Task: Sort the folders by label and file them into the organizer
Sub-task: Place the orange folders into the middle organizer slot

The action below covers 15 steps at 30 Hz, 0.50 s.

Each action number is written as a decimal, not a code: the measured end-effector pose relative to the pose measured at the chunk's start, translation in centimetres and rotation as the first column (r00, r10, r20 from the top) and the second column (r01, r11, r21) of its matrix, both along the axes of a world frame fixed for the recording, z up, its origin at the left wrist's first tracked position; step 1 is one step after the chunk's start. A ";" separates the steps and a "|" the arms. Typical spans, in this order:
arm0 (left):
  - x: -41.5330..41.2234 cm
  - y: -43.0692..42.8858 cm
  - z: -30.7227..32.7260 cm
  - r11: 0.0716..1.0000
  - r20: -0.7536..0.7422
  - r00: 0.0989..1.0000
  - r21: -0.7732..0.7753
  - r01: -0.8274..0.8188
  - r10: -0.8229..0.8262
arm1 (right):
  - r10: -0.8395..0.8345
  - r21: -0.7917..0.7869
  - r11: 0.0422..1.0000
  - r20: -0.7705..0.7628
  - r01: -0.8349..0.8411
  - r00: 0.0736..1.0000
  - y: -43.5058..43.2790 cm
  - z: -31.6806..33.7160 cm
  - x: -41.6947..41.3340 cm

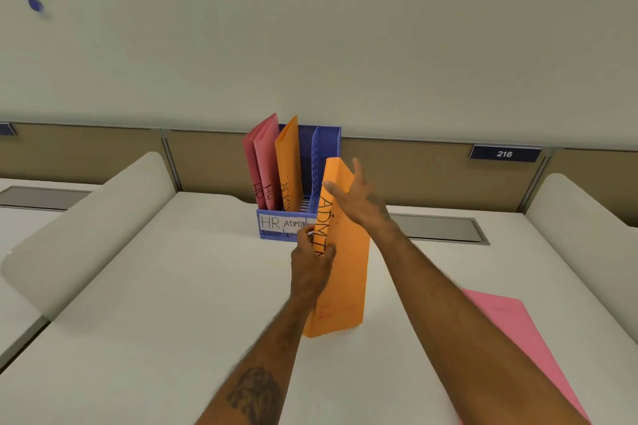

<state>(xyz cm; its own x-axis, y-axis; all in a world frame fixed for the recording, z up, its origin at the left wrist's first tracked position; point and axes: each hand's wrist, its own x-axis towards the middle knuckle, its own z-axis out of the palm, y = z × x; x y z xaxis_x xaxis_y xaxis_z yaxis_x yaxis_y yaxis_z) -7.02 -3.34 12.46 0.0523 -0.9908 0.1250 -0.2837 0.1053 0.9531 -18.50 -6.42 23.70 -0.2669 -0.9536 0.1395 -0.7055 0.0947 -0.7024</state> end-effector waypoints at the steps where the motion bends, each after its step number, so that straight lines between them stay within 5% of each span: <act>1: 0.2 -0.4 0.4 0.999 0.004 1.000 -0.035 -0.003 0.003 | 0.007 -0.019 1.000 -0.020 -0.007 1.000 -0.8 1.3 0.7; 8: 3.4 -2.8 2.3 0.981 0.042 0.999 -0.189 0.035 -0.028 | -0.165 -0.174 0.976 -0.194 0.132 0.967 -4.4 5.5 5.9; 15: 8.2 -7.7 2.3 0.954 0.092 0.986 -0.252 0.161 -0.142 | -0.211 -0.261 0.952 -0.176 0.161 0.961 -6.9 7.8 9.5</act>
<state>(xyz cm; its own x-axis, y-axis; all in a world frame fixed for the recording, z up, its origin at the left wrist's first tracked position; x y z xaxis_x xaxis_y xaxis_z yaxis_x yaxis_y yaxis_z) 1.21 -11.03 14.77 -0.1140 -0.9199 0.3752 -0.3119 0.3917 0.8656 -8.96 -13.32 31.53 -0.3795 -0.8201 0.4284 -0.8195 0.0830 -0.5670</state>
